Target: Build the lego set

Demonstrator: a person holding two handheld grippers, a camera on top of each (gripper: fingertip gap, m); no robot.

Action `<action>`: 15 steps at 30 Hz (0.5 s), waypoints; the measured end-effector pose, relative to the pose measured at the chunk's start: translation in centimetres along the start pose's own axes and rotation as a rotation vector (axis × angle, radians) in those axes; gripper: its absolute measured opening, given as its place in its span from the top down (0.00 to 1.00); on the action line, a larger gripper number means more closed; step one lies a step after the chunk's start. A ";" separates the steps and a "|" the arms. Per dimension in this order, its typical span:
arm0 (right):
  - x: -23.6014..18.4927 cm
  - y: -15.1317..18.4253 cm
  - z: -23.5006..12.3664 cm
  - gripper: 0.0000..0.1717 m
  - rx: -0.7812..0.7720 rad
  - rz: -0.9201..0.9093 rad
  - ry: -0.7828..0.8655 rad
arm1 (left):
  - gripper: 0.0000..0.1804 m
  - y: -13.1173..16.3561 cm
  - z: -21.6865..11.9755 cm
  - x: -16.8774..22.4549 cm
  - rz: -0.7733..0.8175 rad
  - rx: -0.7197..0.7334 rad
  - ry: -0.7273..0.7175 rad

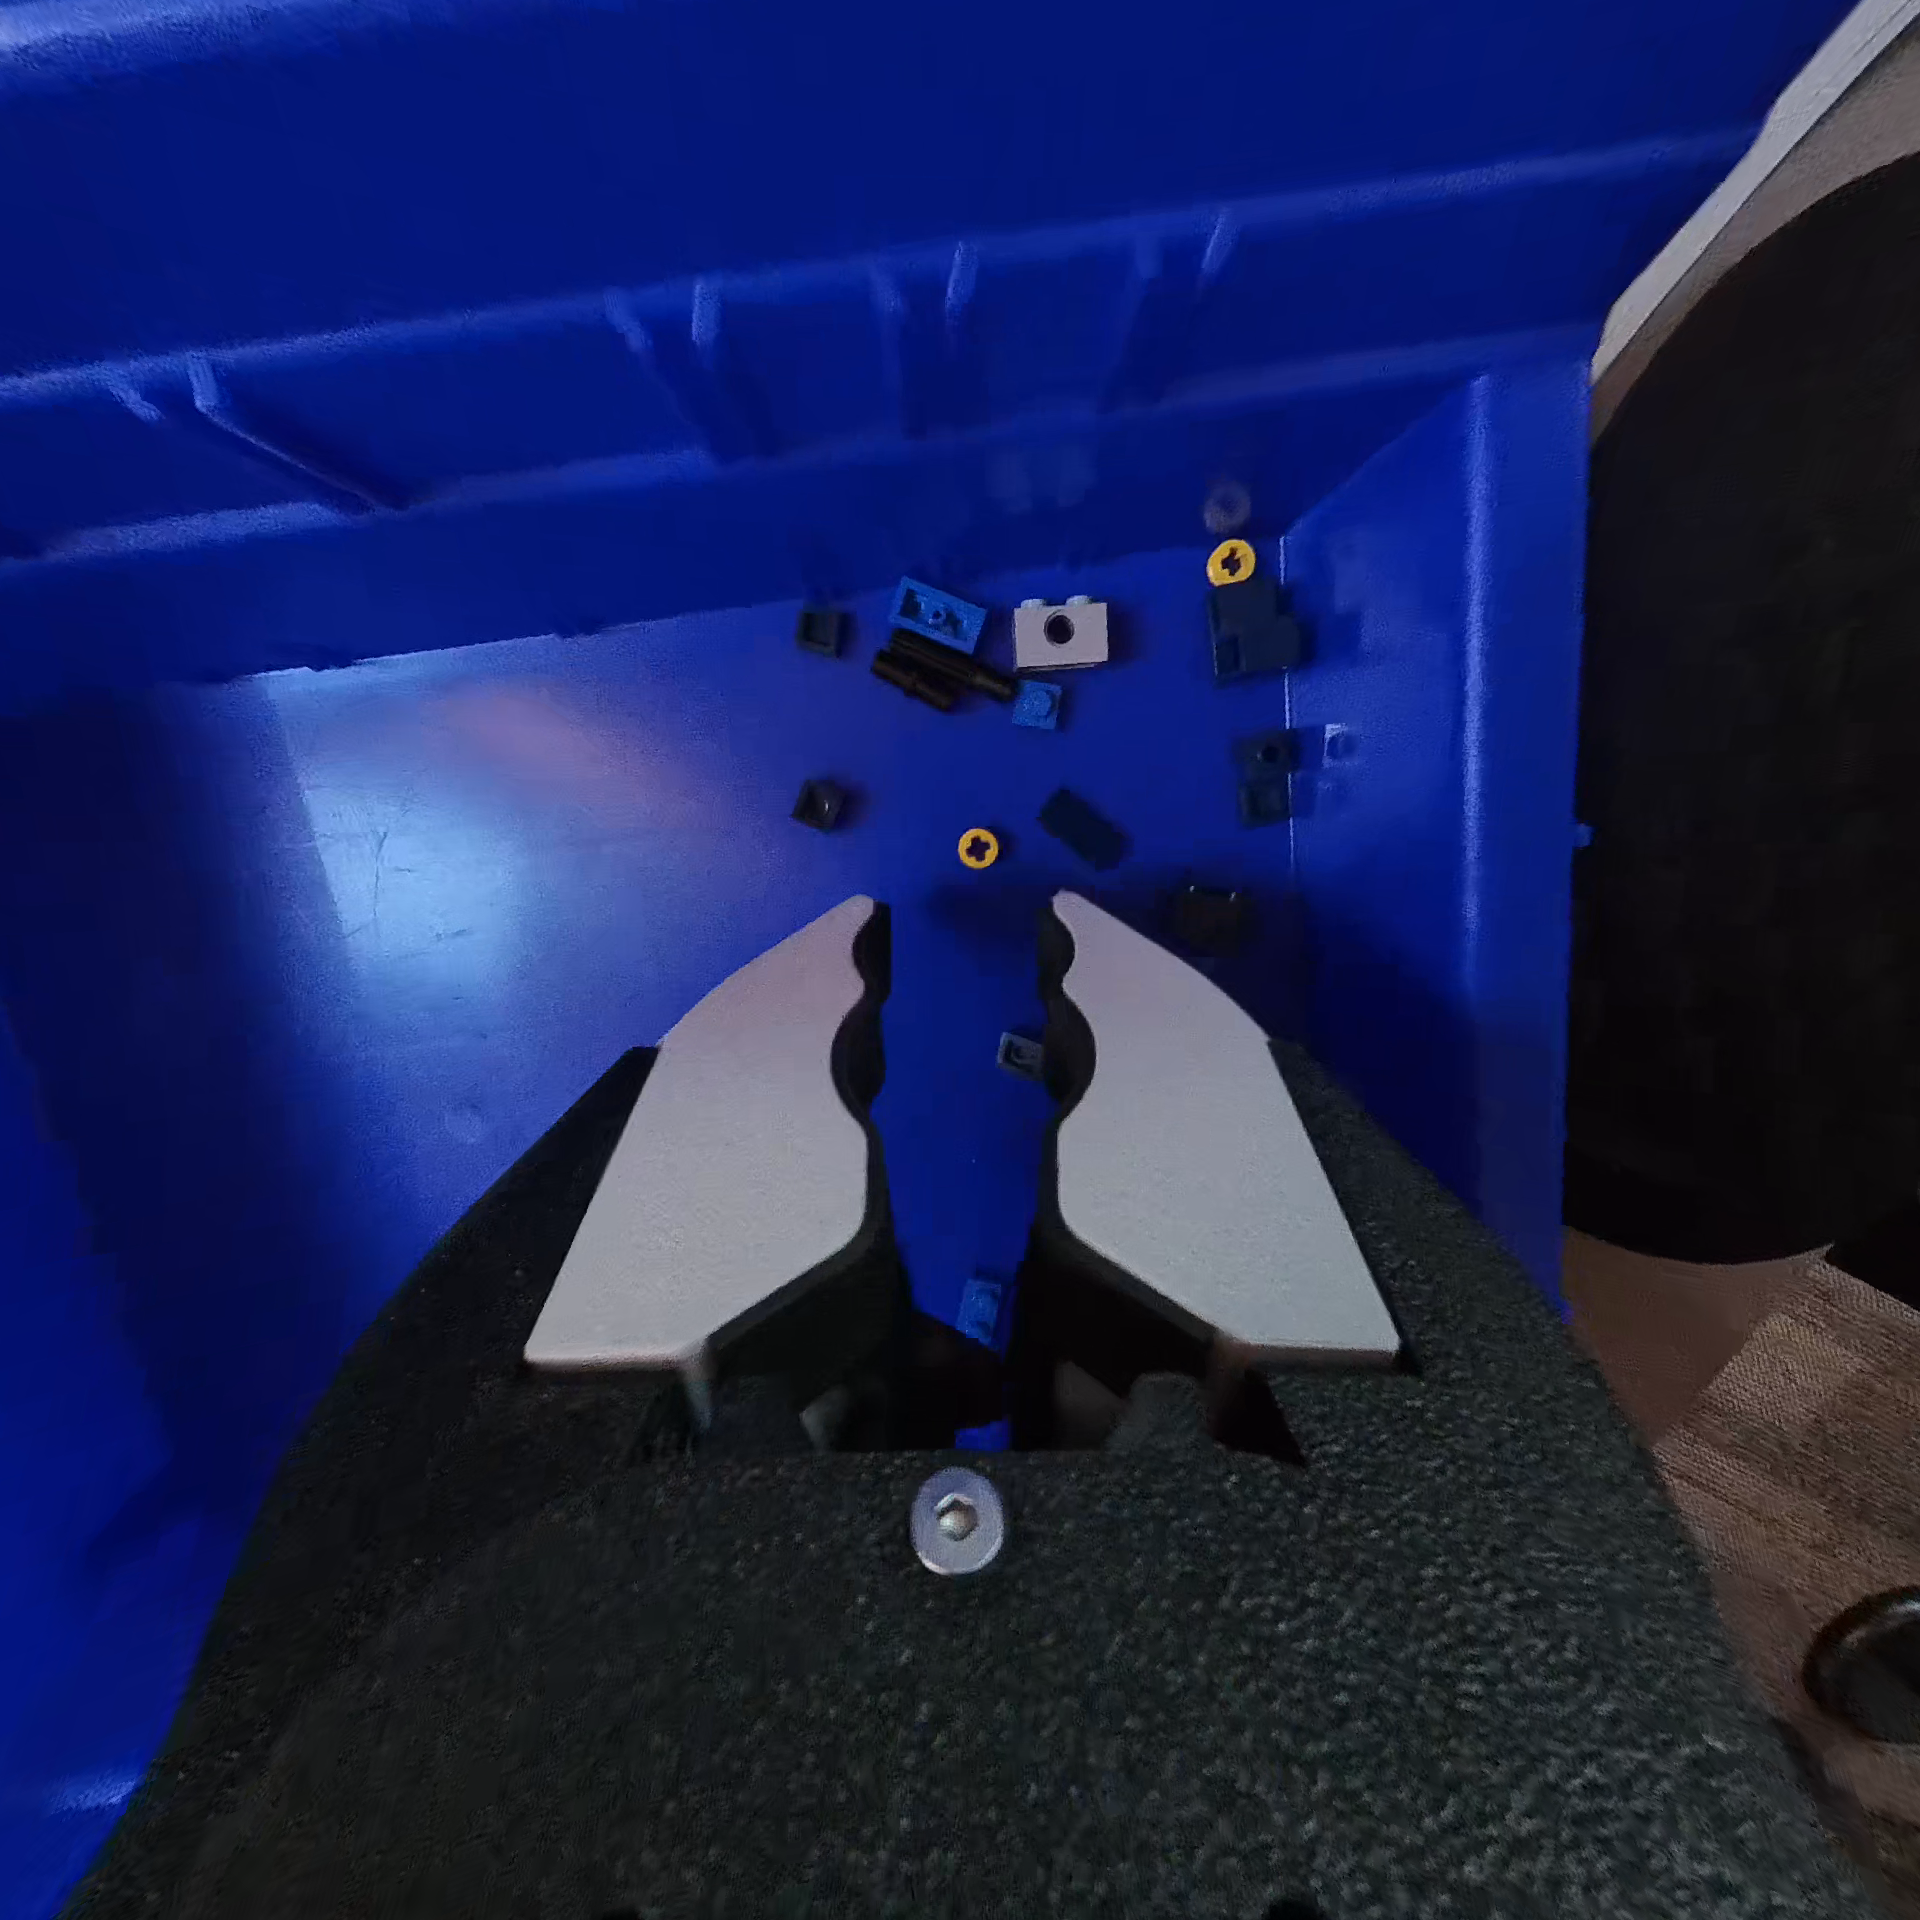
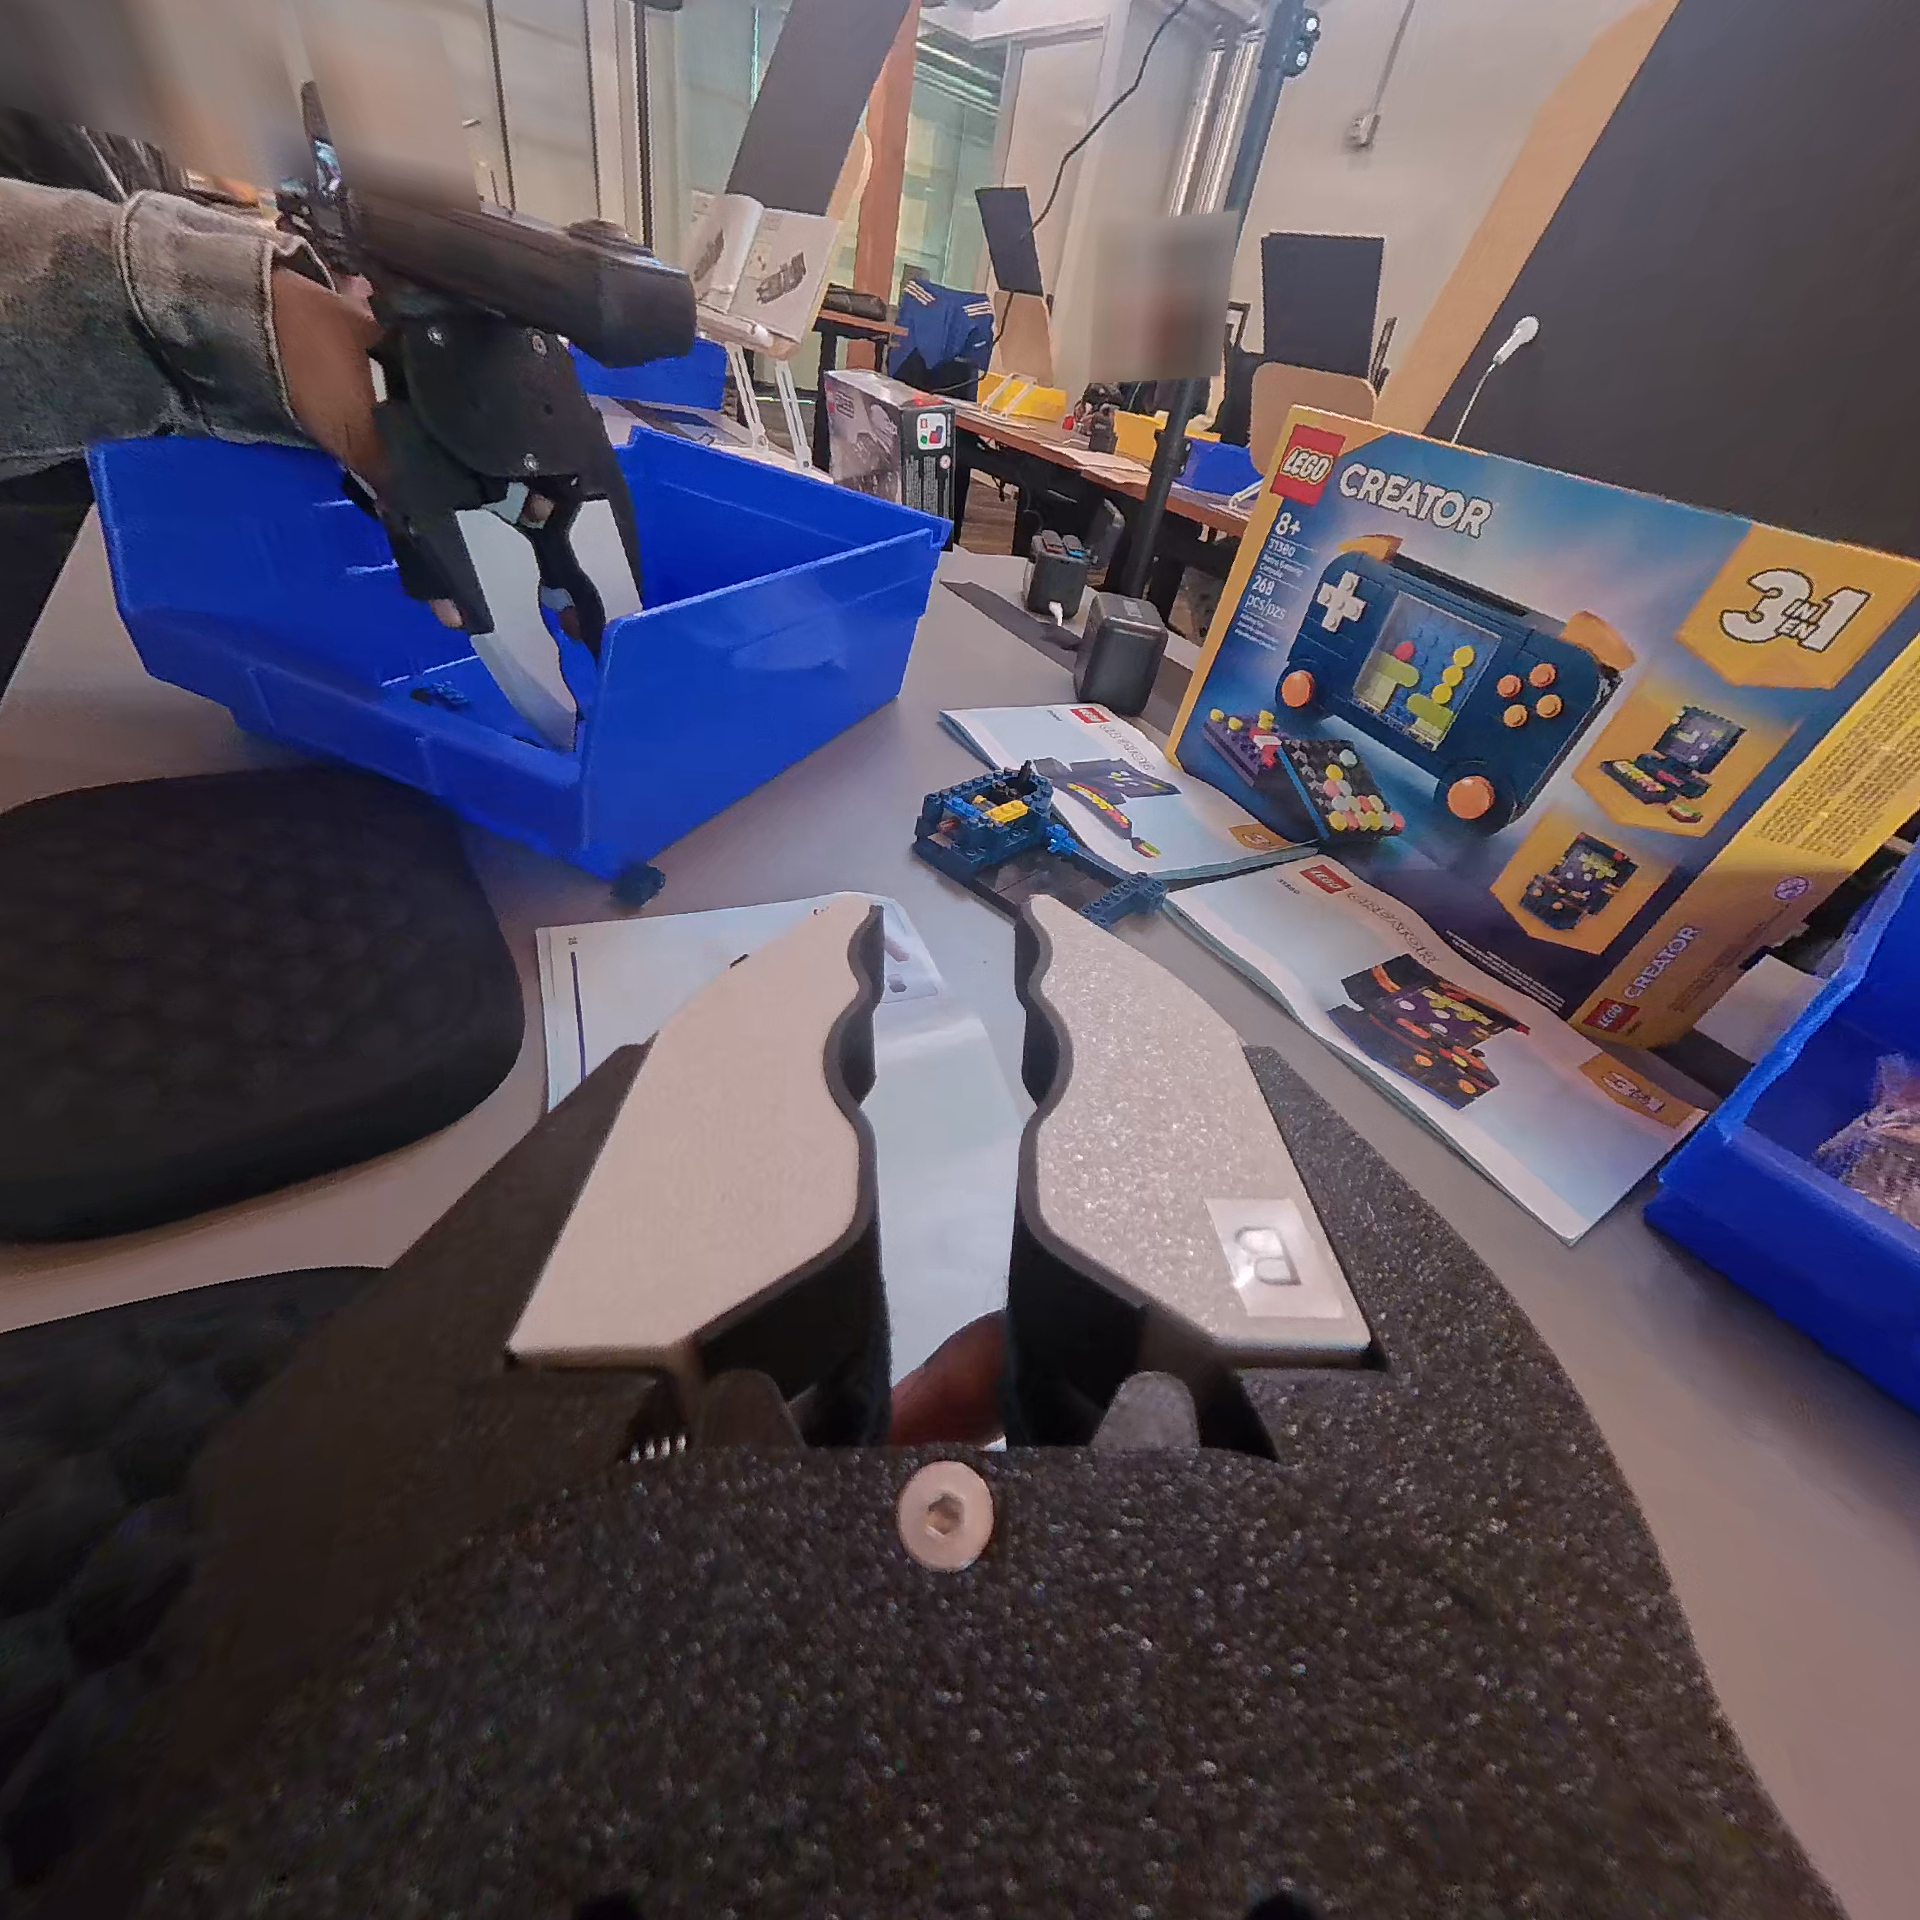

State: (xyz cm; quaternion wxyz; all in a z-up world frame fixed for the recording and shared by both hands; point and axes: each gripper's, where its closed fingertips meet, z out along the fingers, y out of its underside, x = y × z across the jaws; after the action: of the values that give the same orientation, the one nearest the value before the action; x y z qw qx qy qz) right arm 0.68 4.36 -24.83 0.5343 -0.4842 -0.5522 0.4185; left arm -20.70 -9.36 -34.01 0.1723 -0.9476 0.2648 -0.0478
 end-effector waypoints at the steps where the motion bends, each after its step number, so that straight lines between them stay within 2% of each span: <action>1: 0.0 0.0 0.0 0.86 -0.002 0.000 -0.002 | 0.86 -0.3 0.0 0.1 0.009 0.014 -0.001; 4: -0.2 0.1 0.1 0.86 -0.006 -0.005 -0.008 | 0.91 -0.8 0.1 0.1 0.036 0.032 -0.012; 10: -0.2 0.1 0.0 0.86 -0.008 -0.018 -0.003 | 0.91 -0.3 1.6 0.4 0.060 -0.031 0.018; 11: -0.2 0.1 0.0 0.86 -0.007 -0.018 -0.003 | 0.95 -0.8 1.6 0.8 0.047 0.008 0.053; 15: -0.2 0.0 0.0 0.86 -0.009 -0.022 -0.003 | 0.96 -0.6 1.5 0.7 0.087 -0.013 0.032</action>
State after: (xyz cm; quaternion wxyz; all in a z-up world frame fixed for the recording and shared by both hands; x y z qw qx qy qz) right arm 0.67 4.15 -24.91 0.5358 -0.4800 -0.5601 0.4108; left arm -19.51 -8.84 -35.20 0.1641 -0.9353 0.3089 -0.0536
